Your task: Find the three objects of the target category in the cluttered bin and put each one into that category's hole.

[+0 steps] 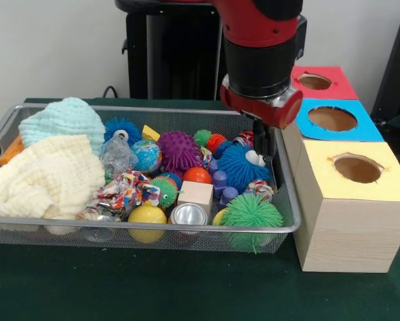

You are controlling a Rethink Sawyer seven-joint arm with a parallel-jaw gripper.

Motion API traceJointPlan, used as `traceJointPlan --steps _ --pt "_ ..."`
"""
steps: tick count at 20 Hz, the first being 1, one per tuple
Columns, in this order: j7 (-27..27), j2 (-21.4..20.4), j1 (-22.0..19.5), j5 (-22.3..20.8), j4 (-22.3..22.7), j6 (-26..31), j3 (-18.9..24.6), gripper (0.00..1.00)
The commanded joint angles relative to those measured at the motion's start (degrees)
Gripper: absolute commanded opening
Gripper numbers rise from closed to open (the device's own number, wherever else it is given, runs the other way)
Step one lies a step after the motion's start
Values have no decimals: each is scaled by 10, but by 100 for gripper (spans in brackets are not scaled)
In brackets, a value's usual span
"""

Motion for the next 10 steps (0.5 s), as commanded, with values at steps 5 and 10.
traceJointPlan --steps 5,10 --pt "30 -10 -63 -40 99 -85 8 0" --pt "19 -15 -83 -62 122 -121 12 0"
